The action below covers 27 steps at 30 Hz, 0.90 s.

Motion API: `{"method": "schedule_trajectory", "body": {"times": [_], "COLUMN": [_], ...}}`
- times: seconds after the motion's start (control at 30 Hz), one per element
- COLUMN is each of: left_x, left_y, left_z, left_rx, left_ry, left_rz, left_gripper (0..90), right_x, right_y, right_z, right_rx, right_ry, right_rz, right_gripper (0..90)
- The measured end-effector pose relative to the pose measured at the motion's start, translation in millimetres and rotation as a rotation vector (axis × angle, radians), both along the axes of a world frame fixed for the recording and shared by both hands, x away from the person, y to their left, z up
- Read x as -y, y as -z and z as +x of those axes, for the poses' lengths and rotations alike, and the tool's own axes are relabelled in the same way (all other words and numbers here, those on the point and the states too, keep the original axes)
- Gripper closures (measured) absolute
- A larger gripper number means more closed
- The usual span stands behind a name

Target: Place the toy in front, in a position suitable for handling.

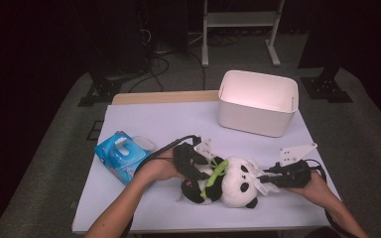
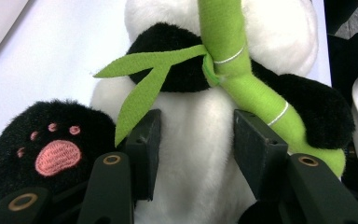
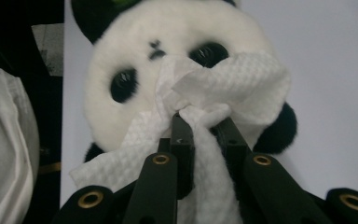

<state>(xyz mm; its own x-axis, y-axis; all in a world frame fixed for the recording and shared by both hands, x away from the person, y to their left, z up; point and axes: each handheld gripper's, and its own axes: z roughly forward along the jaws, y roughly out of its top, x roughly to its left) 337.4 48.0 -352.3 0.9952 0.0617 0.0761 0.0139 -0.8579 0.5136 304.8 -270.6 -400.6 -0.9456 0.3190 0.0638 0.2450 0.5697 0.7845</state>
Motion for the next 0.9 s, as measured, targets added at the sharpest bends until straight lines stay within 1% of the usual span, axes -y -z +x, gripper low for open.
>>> {"method": "schedule_trajectory", "body": {"times": [0.03,0.1,0.13,0.2,0.27,0.3,0.4,0.43,0.47,0.5,0.53,0.6,0.63,0.7,0.73,0.77,0.87,0.9], "left_x": [-0.1,-0.2,-0.3,-0.6,-0.7,-1.3,-2.6,-3.6,-3.6,-5.1,-5.1,-9.1,-13.9,-19.6,-19.6,-25.1,-28.7,-29.8], "left_y": [0.7,0.7,0.7,0.4,0.2,-0.2,-2.3,-5.3,-5.3,-8.0,-8.0,-11.7,-13.5,-14.0,-14.0,-12.9,-11.0,-9.6], "left_z": [0.4,0.8,1.0,0.6,0.2,-1.3,-2.1,-3.7,-3.7,-5.8,-5.8,-7.6,-8.8,-9.2,-9.2,-9.3,-10.0,-10.2], "left_rx": [-0.002,-0.001,-0.003,-0.002,-0.002,-0.001,0.001,0.010,0.010,0.021,0.021,0.030,0.031,0.023,0.023,0.014,0.011,0.009], "left_ry": [-0.005,-0.004,-0.005,-0.004,-0.004,-0.005,0.000,0.005,0.005,0.007,0.007,0.007,0.003,-0.012,-0.012,-0.024,-0.029,-0.025], "left_rz": [-0.007,-0.006,-0.007,-0.005,-0.005,-0.013,-0.011,-0.003,-0.003,0.006,0.006,0.018,0.028,0.025,0.025,0.015,0.015,0.021], "left_gripper": [52.1,52.0,52.1,52.0,52.0,52.0,51.4,51.0,50.6,50.5,50.4,50.4,50.3,50.4,50.4,50.4,50.4,50.4], "right_x": [-4.2,-6.4,-10.7,-12.8,-12.7,-10.2,-6.3,-5.1,-4.1,-3.1,-3.1,-1.3,-0.5,-0.2,0.0,0.1,-0.4,-2.1], "right_y": [-3.9,-5.7,-8.9,-9.9,-9.3,-7.3,-2.8,-1.2,0.4,1.9,1.9,4.5,5.9,7.1,7.7,8.5,8.6,6.9], "right_z": [-3.5,-5.2,-8.9,-11.5,-12.2,-12.8,-14.6,-15.3,-15.8,-16.3,-16.3,-16.8,-17.0,-16.9,-16.7,-16.7,-17.2,-18.7], "right_rx": [0.007,0.013,0.022,0.026,0.034,0.017,0.009,0.005,0.003,0.000,0.000,-0.006,-0.007,-0.009,-0.007,-0.009,-0.007,-0.006], "right_ry": [-0.018,-0.026,-0.045,-0.050,-0.051,-0.046,-0.042,-0.040,-0.037,-0.035,-0.035,-0.031,-0.026,-0.023,-0.023,-0.022,-0.024,-0.027], "right_rz": [0.008,0.009,0.017,0.016,0.015,0.027,0.026,0.024,0.021,0.018,0.018,0.016,0.015,0.010,0.009,0.010,0.014,0.017], "right_gripper": [79.7,79.6,79.4,79.4,79.4,79.4,79.4,79.4,79.4,79.4,79.4,79.4,79.4,79.4,79.4,79.4,79.4,79.4]}}
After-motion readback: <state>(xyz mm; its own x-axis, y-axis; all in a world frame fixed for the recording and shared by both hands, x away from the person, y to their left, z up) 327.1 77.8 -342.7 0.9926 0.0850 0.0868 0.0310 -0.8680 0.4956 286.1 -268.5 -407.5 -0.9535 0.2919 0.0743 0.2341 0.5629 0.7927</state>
